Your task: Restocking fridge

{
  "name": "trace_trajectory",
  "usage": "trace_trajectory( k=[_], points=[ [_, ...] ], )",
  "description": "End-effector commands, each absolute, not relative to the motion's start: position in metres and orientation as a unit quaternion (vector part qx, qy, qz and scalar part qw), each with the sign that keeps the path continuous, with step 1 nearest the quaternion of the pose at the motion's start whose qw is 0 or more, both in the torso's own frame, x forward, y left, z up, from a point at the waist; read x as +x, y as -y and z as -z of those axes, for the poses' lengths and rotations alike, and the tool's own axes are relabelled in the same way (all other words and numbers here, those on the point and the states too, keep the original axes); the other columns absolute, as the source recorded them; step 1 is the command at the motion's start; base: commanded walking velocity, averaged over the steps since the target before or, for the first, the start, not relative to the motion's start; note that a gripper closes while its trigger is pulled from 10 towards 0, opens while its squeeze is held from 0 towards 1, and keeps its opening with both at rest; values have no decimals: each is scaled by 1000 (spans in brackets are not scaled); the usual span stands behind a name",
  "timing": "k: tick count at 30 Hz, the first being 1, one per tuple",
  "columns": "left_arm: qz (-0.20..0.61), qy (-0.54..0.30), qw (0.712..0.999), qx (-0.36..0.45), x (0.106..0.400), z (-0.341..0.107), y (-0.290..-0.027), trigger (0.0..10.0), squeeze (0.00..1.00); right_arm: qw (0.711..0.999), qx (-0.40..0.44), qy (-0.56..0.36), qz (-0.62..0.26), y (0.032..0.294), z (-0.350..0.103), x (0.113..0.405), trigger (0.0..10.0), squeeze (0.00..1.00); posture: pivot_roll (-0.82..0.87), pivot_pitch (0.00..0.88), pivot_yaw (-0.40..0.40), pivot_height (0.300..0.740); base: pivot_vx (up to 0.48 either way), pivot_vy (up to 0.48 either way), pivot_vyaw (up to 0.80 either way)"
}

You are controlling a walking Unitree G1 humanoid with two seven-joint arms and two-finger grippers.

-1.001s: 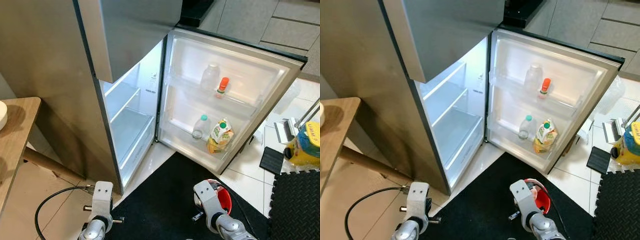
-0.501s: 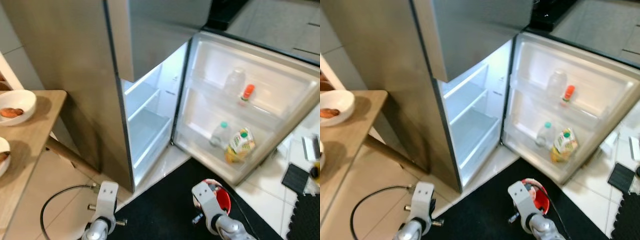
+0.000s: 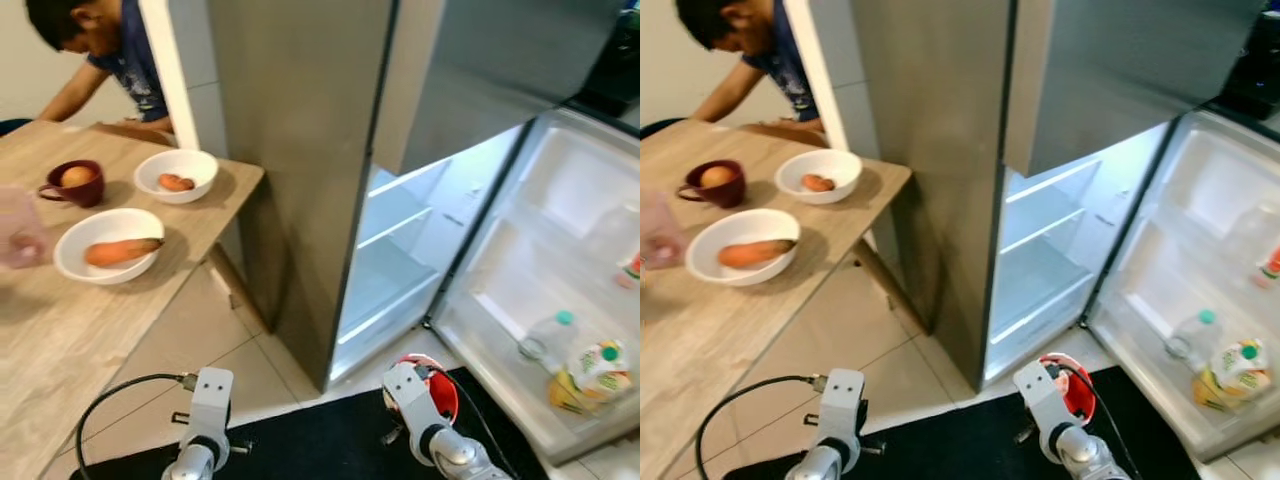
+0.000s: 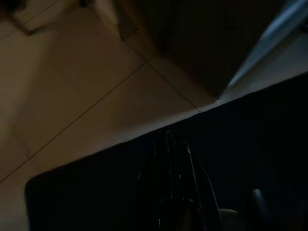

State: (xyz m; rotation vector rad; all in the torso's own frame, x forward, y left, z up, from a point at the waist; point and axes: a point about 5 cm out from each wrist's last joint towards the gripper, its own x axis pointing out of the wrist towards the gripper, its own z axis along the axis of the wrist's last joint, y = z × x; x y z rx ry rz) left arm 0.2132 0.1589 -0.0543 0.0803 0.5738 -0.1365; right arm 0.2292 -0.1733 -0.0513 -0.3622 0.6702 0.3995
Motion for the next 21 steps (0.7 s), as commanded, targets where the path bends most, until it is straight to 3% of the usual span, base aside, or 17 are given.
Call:
trace_trajectory(
  k=[1,13,21],
  points=[
    [75,-284,955,44,214,55,-156,10000,0,910,-184,-321,-187,179,50,230,10000,0,-120,87,-20,700,0,0,800],
    [83,-292,952,42,213,56,-153,10000,0,910,-196,-316,-185,182,48,233,10000,0,-125,80,-21,700,0,0,794],
    [79,-294,952,38,213,56,-153,10000,0,914,-181,-320,-172,185,47,234,10000,0,-128,84,-23,700,0,0,0]
  ],
)
